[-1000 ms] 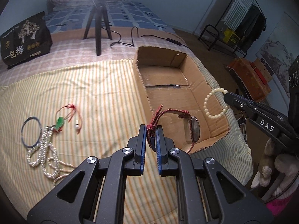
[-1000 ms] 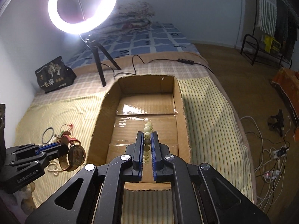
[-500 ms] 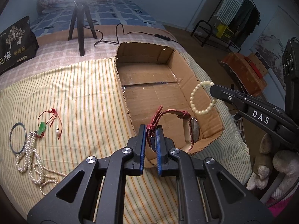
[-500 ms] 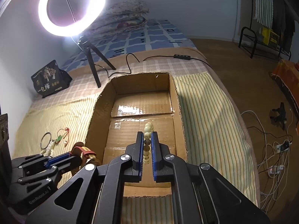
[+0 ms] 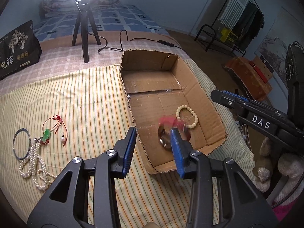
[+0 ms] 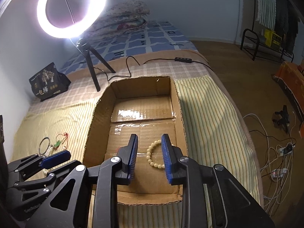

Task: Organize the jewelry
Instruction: 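Carry the bracelet and watch into the cardboard box and open both grippers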

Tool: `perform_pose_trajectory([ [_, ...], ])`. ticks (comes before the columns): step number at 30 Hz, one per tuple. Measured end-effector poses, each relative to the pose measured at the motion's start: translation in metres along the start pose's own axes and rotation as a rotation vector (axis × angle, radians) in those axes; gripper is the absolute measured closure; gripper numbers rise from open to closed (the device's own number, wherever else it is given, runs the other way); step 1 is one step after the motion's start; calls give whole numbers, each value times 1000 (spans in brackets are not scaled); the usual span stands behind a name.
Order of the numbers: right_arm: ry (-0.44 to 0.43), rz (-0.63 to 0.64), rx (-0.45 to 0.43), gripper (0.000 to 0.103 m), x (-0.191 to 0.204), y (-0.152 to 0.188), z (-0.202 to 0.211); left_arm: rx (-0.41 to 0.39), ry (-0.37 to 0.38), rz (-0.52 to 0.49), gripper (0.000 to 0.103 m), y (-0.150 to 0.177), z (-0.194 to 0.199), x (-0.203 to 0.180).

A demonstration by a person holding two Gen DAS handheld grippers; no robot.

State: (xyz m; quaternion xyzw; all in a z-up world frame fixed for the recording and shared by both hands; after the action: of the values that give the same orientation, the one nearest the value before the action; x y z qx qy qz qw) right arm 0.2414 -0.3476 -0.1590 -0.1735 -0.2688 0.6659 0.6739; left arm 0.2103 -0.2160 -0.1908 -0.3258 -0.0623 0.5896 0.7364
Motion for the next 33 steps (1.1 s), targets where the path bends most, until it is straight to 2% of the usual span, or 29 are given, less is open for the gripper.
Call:
perform_pose_trajectory([
  [12, -2, -1, -13, 78, 8, -2, 5, -14, -35, -1, 66, 2, 14, 16],
  [14, -8, 1, -14, 73, 11, -2, 5, -19, -45, -2, 66, 2, 19, 22],
  [16, -10, 2, -22, 61, 14, -2, 6, -25, -52, -1, 66, 2, 24, 29],
  [21, -6, 10, -33, 59, 21, -1, 9, -47, -82, -5, 66, 0, 40, 48],
  [25, -10, -10, -51, 49, 26, -2, 10, -73, -116, -17, 66, -2, 54, 68],
  [27, -5, -29, -78, 48, 27, -5, 13, -84, -134, -13, 66, -2, 62, 80],
  [29, -7, -41, -110, 40, 28, -8, 18, -96, -150, -4, 66, -2, 71, 93],
  [33, -3, -28, -170, 30, 36, -17, 26, -118, -178, 16, 44, -2, 88, 120],
])
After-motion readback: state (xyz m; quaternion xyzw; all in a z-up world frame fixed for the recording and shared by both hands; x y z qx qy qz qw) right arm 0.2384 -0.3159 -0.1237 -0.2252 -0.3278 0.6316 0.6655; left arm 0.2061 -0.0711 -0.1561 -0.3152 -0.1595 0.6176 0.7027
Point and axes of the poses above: each gripper's, at about its wrist camera, not at the fingertips, and z roughly against the way its jaws point, x to its left, y to its underside, the point moved 10 cm from there along -z, roughly the way its jaws point
